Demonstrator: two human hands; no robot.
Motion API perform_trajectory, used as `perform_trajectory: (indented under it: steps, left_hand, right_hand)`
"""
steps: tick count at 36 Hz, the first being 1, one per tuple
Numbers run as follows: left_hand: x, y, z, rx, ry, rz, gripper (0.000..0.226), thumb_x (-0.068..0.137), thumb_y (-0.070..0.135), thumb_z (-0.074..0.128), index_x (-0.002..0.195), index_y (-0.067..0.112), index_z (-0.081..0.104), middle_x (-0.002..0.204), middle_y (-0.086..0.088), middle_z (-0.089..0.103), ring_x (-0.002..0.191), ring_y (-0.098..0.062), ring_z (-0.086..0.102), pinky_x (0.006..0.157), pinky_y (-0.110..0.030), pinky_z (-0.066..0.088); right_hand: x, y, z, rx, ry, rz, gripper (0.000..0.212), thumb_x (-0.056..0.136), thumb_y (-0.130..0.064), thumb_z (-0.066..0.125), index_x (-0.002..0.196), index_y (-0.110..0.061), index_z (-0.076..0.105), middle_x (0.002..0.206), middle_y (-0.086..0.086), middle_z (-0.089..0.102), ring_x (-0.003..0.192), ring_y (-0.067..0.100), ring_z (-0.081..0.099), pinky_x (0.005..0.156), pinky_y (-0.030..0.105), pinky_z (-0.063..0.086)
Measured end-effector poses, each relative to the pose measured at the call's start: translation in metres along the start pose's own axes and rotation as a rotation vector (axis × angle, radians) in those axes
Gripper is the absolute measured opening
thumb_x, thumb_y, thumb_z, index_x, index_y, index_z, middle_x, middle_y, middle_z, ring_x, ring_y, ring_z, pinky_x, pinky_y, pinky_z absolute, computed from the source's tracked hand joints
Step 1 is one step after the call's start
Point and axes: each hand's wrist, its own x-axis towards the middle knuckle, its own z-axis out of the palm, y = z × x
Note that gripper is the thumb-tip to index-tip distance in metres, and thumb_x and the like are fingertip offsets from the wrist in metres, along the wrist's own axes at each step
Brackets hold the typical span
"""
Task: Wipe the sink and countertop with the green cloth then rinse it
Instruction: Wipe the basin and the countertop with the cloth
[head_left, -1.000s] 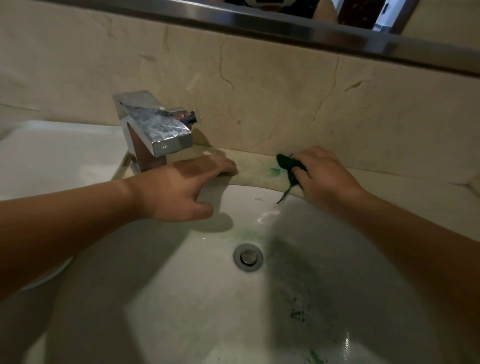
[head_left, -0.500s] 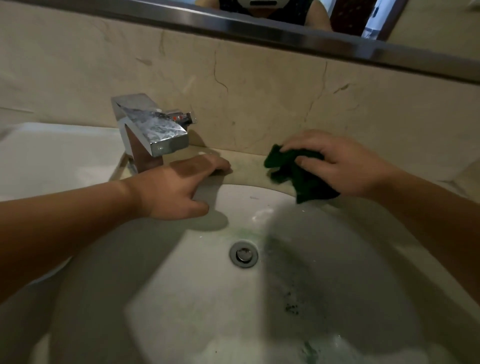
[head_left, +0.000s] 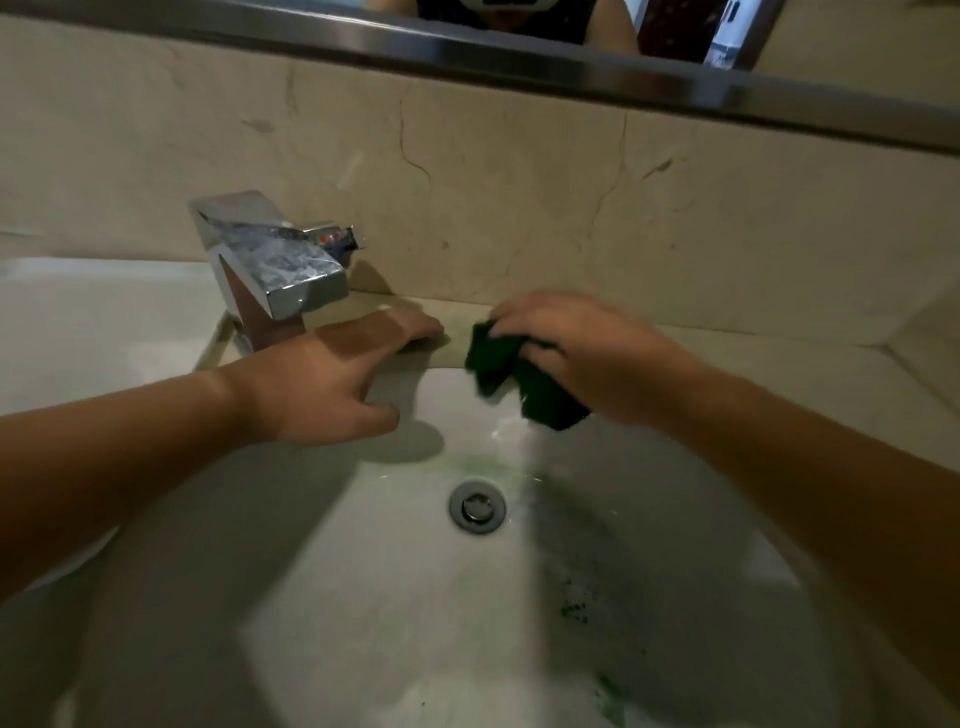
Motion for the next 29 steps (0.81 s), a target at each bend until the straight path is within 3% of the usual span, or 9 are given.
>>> perform_trajectory:
  steps: [3,6,9,11,15,19,24,27,29]
  left_hand:
    - [0.0,0.001,0.0,-0.001,-0.002,0.013,0.09,0.073,0.049,0.057,0.159,0.037,0.032,0.159,0.011,0.042,0.14,-0.013,0.046,0.118,-0.028,0.037]
    - [0.0,0.001,0.0,0.015,-0.007,0.011,0.091,0.072,0.05,0.056,0.159,0.037,0.032,0.16,0.011,0.041,0.137,-0.015,0.049,0.117,-0.028,0.038]
    - [0.0,0.001,0.001,0.031,-0.01,0.007,0.091,0.073,0.05,0.056,0.159,0.038,0.031,0.16,0.011,0.04,0.137,-0.015,0.05,0.117,-0.028,0.038]
    - [0.0,0.001,0.0,0.04,-0.008,0.007,0.091,0.073,0.05,0.056,0.16,0.036,0.031,0.161,0.011,0.04,0.14,-0.012,0.045,0.117,-0.02,0.033]
    - [-0.002,0.007,-0.002,0.038,-0.011,-0.023,0.09,0.077,0.041,0.064,0.161,0.032,0.033,0.161,0.008,0.04,0.137,-0.009,0.042,0.11,-0.009,0.025]
    - [-0.006,0.01,-0.005,0.055,-0.026,-0.039,0.092,0.078,0.04,0.064,0.163,0.03,0.031,0.165,0.003,0.037,0.146,-0.015,0.038,0.116,-0.007,0.019]
    - [-0.019,0.021,-0.013,0.206,-0.051,-0.027,0.093,0.093,0.035,0.067,0.169,0.023,0.014,0.175,-0.005,0.015,0.159,-0.023,0.019,0.117,-0.008,0.0]
    - [-0.045,0.021,-0.018,0.311,-0.081,0.057,0.093,0.091,0.033,0.068,0.168,0.017,0.019,0.172,-0.009,0.023,0.154,-0.024,0.026,0.118,-0.012,0.007]
    - [-0.064,0.011,-0.02,0.338,-0.107,0.059,0.094,0.092,0.037,0.068,0.168,0.018,0.018,0.173,-0.008,0.021,0.156,-0.021,0.022,0.117,-0.008,0.002]
  right_hand:
    - [-0.025,0.042,-0.032,-0.045,0.195,0.101,0.034,0.105,-0.014,0.052,0.136,-0.021,0.063,0.133,-0.003,0.058,0.116,0.009,0.048,0.098,0.021,0.033]
    - [-0.053,0.086,-0.041,-0.142,0.141,0.262,0.03,0.104,-0.025,0.054,0.131,-0.022,0.065,0.128,0.001,0.062,0.114,0.021,0.053,0.097,0.033,0.039]
    - [-0.069,0.106,-0.02,-0.18,-0.016,0.396,0.046,0.106,-0.042,0.045,0.148,-0.025,0.054,0.151,0.004,0.052,0.139,0.028,0.043,0.116,0.038,0.031]
    - [-0.07,0.107,-0.005,-0.163,0.026,0.438,0.05,0.109,-0.042,0.039,0.156,-0.026,0.043,0.163,0.0,0.039,0.149,0.022,0.032,0.122,0.034,0.019]
    - [-0.041,0.088,0.013,-0.153,0.074,0.405,0.048,0.11,-0.033,0.038,0.157,-0.023,0.041,0.164,0.001,0.037,0.15,0.023,0.031,0.121,0.031,0.019]
    - [-0.011,0.046,0.023,-0.149,0.086,0.282,0.046,0.11,-0.027,0.038,0.154,-0.02,0.045,0.163,0.002,0.04,0.148,0.024,0.034,0.115,0.024,0.02]
    - [0.008,0.014,0.018,0.054,0.037,0.064,0.038,0.104,-0.012,0.053,0.141,-0.016,0.063,0.147,0.006,0.058,0.132,0.026,0.052,0.106,0.021,0.034]
    - [-0.001,0.028,0.013,0.056,0.132,0.103,0.045,0.103,-0.023,0.056,0.147,-0.027,0.054,0.147,0.0,0.055,0.134,0.025,0.047,0.112,0.031,0.034]
    - [-0.014,0.035,0.019,0.009,0.12,0.195,0.052,0.102,-0.034,0.055,0.153,-0.032,0.043,0.15,0.0,0.048,0.136,0.027,0.041,0.113,0.039,0.035]
